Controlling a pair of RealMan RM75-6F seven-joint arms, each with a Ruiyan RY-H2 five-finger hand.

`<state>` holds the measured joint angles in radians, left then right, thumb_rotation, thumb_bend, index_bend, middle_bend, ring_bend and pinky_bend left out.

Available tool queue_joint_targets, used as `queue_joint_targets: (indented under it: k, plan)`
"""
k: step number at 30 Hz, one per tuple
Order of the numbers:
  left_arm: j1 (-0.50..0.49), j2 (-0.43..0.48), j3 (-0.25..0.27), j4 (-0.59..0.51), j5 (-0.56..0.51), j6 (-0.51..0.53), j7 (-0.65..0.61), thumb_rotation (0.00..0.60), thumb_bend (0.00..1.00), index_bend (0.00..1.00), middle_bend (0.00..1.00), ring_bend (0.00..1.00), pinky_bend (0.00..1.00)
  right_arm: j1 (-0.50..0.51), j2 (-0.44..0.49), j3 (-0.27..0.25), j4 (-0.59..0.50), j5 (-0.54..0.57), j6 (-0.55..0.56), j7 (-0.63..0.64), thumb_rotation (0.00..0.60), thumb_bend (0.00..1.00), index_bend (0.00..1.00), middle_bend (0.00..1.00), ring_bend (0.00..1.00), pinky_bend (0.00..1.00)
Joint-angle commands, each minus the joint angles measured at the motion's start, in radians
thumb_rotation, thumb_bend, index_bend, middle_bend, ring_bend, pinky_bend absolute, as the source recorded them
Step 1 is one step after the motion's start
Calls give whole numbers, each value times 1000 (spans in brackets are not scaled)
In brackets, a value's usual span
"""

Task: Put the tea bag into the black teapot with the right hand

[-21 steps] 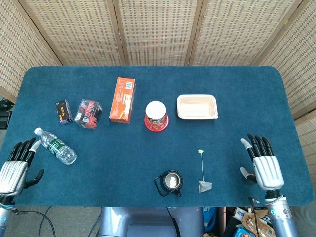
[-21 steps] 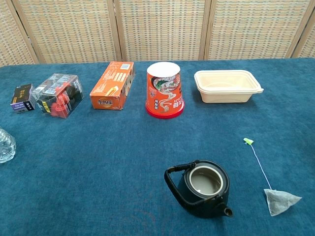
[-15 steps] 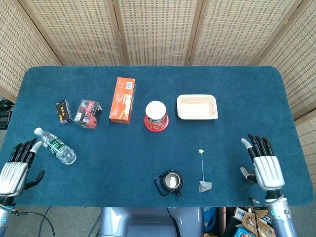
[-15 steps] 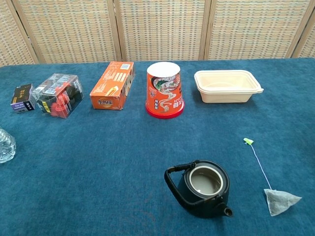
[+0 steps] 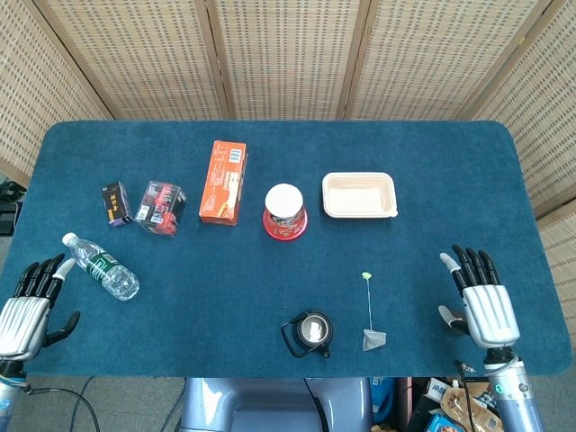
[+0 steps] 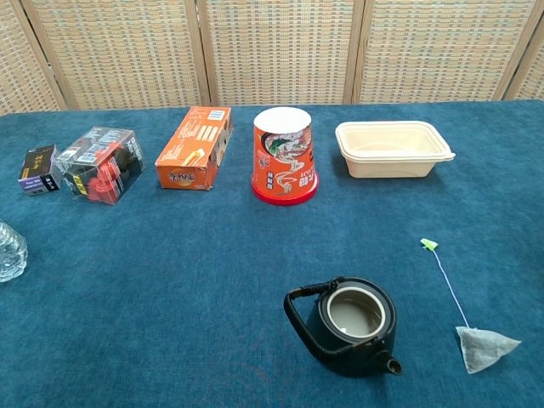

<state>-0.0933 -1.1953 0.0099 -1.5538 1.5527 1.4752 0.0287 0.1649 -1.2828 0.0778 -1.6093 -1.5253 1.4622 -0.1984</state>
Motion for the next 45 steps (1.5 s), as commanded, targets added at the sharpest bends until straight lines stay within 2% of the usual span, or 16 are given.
queue_joint_targets:
  k: [1,7,10,19,24,30,36,45]
  plan:
    - [-1,2,-2,-3,0,1,2,600,377,0,0,0,0,1,2,1,-1,0,0,2,600,359,167,134,0,58]
    - [-3,5,-3,-12,4,1,6,600,377,0,0,0,0,5,5,3,2,8,-14,18,600,359,167,153,24,71]
    - [-5,10,-4,-17,5,-1,10,600,377,0,0,0,0,15,9,5,-2,3,-25,29,600,359,167,189,79,122]
    - [-15,19,-15,-31,2,-6,25,600,378,0,0,0,0,103,58,21,-55,-26,-140,86,600,335,170,393,328,383]
    - [-26,30,-23,-43,-17,-29,29,600,377,0,0,0,0,183,79,44,-87,-18,-252,122,600,288,229,507,468,571]
    - [-37,38,-30,-51,-16,-35,37,600,377,0,0,0,0,270,74,79,-93,11,-362,128,600,285,313,607,597,716]
    - [-46,44,-46,-61,-24,-34,39,600,378,0,0,0,0,352,42,107,-68,74,-471,86,600,286,369,670,671,762]
    - [-61,51,-57,-72,-18,-36,48,600,377,0,0,0,0,436,-13,123,-15,178,-573,-15,600,286,417,698,691,776]
